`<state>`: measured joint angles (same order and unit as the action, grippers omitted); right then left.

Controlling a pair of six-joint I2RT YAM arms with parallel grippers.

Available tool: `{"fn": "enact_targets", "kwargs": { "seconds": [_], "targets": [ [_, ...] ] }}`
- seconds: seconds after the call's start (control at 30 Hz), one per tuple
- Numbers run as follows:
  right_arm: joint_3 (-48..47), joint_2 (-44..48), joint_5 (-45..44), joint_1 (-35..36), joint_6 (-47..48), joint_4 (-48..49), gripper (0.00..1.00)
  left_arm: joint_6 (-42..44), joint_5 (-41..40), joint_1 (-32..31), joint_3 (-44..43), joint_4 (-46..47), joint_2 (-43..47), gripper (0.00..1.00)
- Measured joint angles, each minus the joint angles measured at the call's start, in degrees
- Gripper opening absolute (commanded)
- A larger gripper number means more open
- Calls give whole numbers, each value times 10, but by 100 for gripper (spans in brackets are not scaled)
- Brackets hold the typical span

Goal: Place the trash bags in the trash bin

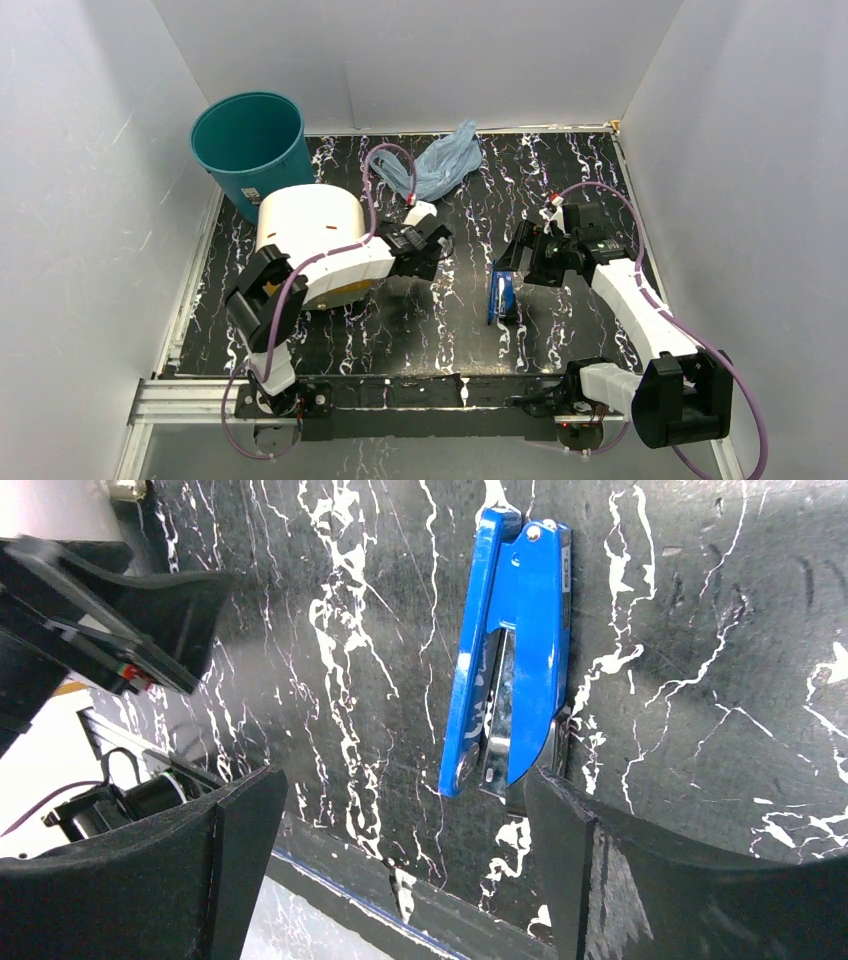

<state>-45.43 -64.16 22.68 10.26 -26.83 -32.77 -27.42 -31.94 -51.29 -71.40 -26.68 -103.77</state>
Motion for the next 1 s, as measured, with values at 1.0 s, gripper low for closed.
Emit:
{"fn": "enact_targets", "kwargs": {
  "seconds": [1.0],
  "targets": [
    [1,-65,60,93,-2,32,99,67,117,139,160,127,149,98]
  ]
}}
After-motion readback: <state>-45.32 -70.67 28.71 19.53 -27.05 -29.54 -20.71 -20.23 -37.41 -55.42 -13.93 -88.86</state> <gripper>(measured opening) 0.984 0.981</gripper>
